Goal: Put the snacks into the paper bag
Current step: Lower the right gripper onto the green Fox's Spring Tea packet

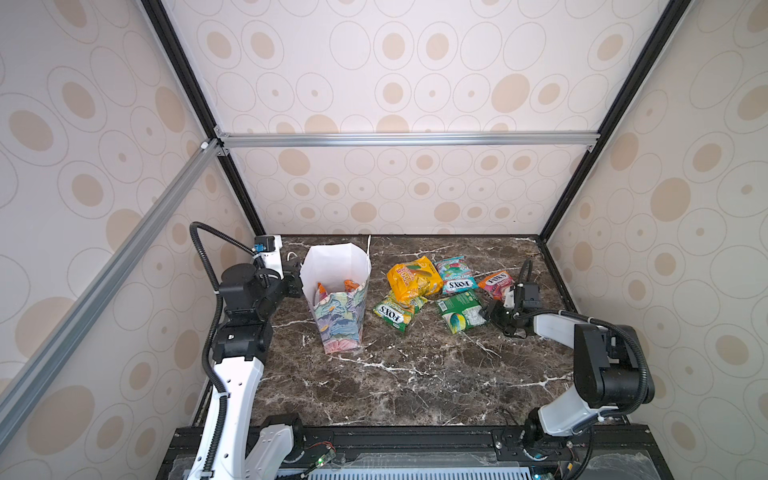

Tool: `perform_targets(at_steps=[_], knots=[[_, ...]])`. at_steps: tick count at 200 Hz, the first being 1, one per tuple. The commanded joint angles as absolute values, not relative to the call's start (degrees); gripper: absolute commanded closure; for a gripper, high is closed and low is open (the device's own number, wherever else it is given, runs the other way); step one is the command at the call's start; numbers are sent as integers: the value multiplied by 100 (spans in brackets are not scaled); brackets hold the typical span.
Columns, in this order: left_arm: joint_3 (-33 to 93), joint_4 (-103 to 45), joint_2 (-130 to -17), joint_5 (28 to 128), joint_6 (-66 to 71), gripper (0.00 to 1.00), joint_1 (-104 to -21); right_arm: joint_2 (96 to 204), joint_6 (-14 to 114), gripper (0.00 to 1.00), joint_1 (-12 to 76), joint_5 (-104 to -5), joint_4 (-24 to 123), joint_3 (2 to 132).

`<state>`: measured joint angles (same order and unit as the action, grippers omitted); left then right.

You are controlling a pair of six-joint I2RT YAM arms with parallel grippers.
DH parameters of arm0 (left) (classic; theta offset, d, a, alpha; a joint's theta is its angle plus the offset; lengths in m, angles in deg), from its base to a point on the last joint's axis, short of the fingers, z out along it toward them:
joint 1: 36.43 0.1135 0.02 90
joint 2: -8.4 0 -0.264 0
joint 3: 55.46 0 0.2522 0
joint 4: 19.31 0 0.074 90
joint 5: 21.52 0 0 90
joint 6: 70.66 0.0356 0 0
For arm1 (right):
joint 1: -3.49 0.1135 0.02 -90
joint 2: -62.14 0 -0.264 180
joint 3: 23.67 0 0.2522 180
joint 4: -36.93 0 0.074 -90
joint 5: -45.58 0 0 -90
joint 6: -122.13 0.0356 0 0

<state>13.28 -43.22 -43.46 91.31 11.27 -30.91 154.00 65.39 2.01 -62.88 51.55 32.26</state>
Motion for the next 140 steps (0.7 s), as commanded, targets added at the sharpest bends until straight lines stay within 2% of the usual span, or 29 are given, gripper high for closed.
perform_targets(at_steps=[1, 30, 56, 86, 95, 115, 140], knots=[[1473, -4142, -4312, 9152, 1240, 100, -3043, 15504, 6576, 49, 169, -6348, 5145, 3180], [1473, -4143, -4312, 9142, 1248, 100, -3038, 15549, 6577, 52, 173, -6350, 5121, 3189], [1473, -4146, -4315, 9148, 1245, 100, -3041, 15566, 6567, 59, 172, -6342, 5130, 3194], [1479, -4150, -4316, 9144, 1249, 100, -3040, 15566, 6563, 75, 172, -6329, 5113, 3166], [1475, -4149, -4325, 9143, 1249, 100, -3040, 15558, 6565, 85, 172, -6330, 5121, 3166], [1482, -4146, -4334, 9143, 1249, 100, -3048, 15532, 6555, 100, 167, -6346, 5130, 3163], [1481, -4159, -4328, 9153, 1258, 100, -3037, 15481, 6494, 100, 165, -6349, 5253, 3233]])
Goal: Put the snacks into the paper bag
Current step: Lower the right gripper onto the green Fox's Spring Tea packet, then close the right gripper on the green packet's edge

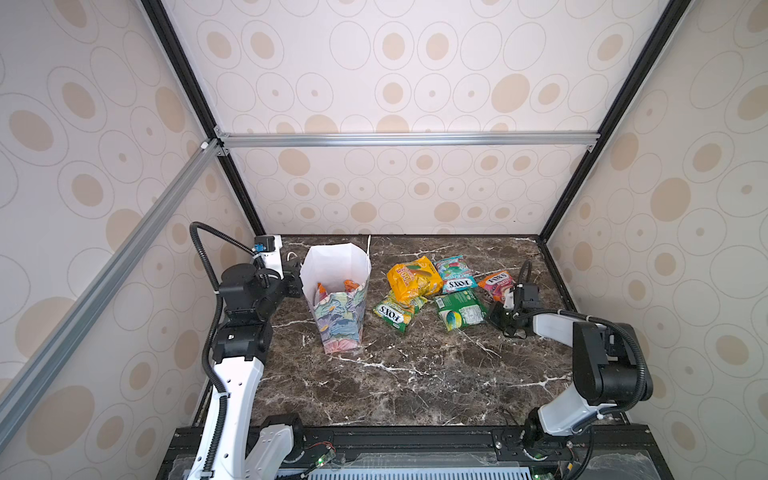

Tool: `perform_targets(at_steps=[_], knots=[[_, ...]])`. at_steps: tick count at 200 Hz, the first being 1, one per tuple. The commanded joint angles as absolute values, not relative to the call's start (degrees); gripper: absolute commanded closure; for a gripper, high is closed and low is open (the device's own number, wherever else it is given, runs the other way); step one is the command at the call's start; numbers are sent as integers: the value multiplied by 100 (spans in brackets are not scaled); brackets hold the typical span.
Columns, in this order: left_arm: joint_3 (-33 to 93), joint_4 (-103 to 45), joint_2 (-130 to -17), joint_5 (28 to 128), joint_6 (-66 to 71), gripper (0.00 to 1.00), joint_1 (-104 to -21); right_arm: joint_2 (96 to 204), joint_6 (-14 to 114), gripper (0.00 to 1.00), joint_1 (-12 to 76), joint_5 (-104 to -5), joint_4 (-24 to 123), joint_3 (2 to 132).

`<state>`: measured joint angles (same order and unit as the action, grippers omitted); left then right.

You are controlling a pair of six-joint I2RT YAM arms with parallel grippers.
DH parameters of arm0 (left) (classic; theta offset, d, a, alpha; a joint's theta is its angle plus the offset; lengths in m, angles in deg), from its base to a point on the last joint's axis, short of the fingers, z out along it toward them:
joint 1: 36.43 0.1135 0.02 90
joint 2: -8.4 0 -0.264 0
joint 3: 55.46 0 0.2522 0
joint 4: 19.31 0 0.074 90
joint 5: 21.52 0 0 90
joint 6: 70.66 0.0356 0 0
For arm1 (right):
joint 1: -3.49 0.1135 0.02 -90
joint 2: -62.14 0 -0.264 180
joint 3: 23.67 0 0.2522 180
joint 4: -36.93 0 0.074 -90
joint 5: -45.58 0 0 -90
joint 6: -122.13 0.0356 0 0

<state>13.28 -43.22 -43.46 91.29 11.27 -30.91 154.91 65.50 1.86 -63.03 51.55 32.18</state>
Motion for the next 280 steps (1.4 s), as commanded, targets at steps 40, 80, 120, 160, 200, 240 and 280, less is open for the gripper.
perform_targets(at_steps=[40, 80, 120, 160, 200, 240, 280], knots=[[1482, -4146, -4329, 9182, 1249, 100, -3043, 15170, 6496, 100, 163, -6359, 5341, 3193], [1482, -4135, -4318, 9239, 1237, 100, -3038, 14692, 6466, 100, 164, -6455, 5501, 3174], [1481, -4115, -4287, 9275, 1208, 100, -3045, 14457, 6389, 100, 163, -6542, 5722, 3513], [1476, -4107, -4252, 9263, 1214, 100, -3041, 14265, 6491, 100, 170, -6719, 5735, 3674], [1484, -4125, -4261, 9246, 1222, 100, -3049, 13871, 6371, 100, 283, -6929, 6036, 3964], [1482, -4122, -4265, 9252, 1227, 100, -3045, 13447, 6276, 100, 422, -7007, 6517, 4428], [1481, -4120, -4267, 9270, 1214, 100, -3042, 13052, 6209, 100, 620, -6903, 6852, 4867]])
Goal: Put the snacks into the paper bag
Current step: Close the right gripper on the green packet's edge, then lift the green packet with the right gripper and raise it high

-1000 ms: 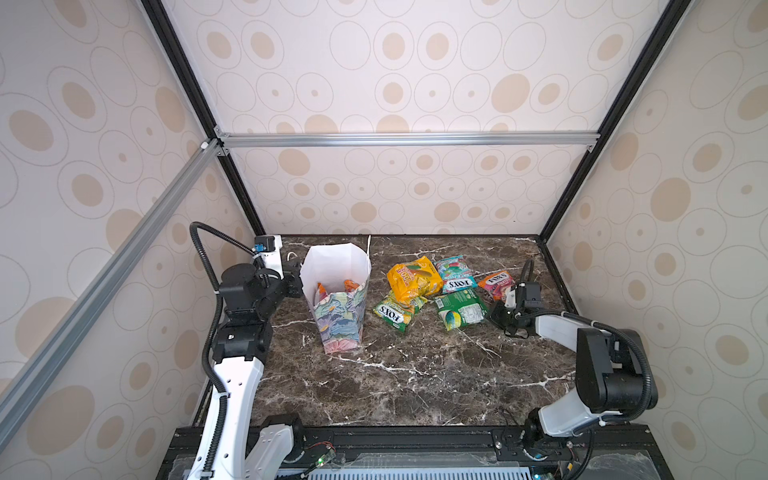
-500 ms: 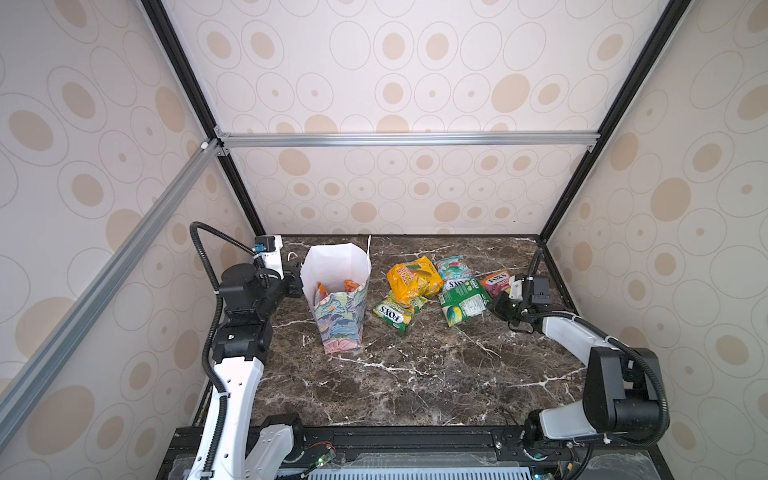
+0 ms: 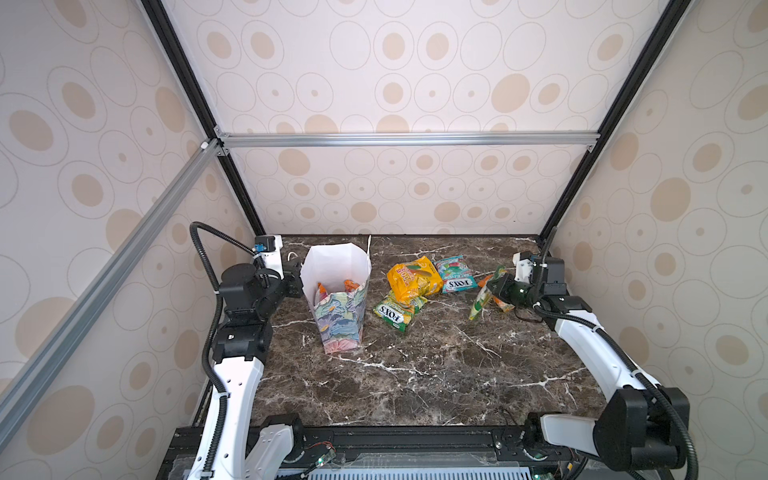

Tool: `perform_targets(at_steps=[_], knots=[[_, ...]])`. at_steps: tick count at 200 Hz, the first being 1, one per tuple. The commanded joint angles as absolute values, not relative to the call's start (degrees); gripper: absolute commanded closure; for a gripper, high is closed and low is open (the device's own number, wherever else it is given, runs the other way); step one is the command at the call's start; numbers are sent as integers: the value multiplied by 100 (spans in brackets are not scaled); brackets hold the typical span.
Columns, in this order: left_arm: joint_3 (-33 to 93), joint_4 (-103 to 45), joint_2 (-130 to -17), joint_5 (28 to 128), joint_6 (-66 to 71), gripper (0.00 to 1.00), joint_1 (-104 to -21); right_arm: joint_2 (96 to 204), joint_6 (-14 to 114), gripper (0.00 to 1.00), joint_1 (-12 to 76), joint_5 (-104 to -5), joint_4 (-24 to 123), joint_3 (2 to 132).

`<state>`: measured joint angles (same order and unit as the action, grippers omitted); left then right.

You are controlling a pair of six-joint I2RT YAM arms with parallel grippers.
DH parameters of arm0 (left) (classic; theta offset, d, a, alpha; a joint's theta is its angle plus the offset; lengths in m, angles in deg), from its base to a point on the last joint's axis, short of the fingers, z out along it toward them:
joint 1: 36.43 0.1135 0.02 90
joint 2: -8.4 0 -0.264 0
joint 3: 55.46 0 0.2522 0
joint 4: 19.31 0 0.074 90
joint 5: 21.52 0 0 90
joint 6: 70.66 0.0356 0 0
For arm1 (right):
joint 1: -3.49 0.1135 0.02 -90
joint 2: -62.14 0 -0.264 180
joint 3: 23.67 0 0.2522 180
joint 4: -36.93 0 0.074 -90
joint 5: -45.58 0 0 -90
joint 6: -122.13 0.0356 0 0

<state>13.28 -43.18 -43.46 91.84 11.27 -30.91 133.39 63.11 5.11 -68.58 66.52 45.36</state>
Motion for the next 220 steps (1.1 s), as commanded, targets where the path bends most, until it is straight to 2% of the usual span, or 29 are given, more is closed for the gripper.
perform_targets(at_steps=[1, 84, 220], knots=[[1481, -4118, -4267, 9272, 1214, 100, -3039, 13043, 6210, 100, 621, -6903, 6853, 4878], [1481, -4104, -4258, 9300, 1188, 100, -3042, 12844, 6057, 100, 937, -6929, 7053, 5500], [1480, -4101, -4199, 9274, 1205, 100, -3042, 13330, 5548, 100, 2034, -6874, 7252, 7187]])
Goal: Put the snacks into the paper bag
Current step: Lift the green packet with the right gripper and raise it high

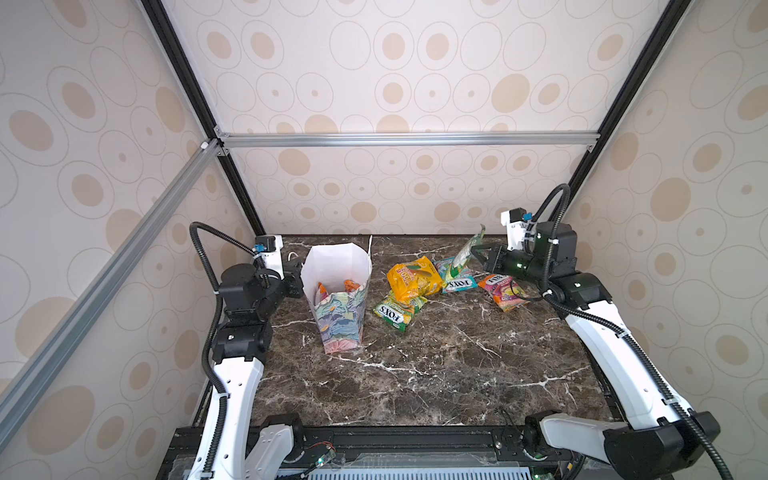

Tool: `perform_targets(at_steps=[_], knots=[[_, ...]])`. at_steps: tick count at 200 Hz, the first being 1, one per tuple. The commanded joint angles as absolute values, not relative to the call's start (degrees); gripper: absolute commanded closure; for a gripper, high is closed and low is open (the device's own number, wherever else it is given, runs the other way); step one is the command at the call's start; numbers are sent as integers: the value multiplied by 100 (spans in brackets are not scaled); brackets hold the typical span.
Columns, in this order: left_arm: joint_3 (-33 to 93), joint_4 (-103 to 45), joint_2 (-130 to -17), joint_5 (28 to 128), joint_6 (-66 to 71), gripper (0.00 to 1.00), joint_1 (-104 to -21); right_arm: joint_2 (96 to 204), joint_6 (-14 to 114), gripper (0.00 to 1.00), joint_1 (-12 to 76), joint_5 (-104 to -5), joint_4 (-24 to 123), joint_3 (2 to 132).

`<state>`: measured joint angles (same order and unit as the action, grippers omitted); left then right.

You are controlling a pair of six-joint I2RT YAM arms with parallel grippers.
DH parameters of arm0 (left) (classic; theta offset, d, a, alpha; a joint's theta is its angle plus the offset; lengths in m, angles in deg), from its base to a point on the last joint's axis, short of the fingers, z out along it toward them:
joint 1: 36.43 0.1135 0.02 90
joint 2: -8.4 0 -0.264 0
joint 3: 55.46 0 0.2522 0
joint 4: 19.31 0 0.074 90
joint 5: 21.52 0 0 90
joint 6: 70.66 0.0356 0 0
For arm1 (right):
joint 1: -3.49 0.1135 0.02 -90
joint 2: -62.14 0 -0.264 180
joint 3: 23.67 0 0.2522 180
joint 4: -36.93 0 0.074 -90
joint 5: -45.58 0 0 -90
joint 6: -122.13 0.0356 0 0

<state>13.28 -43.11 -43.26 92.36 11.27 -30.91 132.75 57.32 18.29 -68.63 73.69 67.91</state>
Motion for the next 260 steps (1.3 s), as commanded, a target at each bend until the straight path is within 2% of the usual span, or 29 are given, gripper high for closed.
perform_targets(at_steps=[1, 119, 178, 225, 260], knots=[[1476, -4095, -4198, 9274, 1205, 100, -3039, 13336, 5545, 100, 2062, -6875, 7250, 7198], [1481, -4107, -4231, 9263, 1216, 100, -3038, 14399, 5292, 100, 2994, -6876, 7223, 9079], [1489, -4142, -4247, 9250, 1214, 100, -3040, 15392, 5304, 100, 3405, -6911, 7153, 10543], [1481, -4135, -4236, 9250, 1225, 100, -3037, 16253, 5185, 100, 3546, -7062, 7827, 11903], [1494, -4140, -4245, 9263, 1214, 100, -3042, 16636, 5229, 100, 3683, -7080, 7788, 12584]])
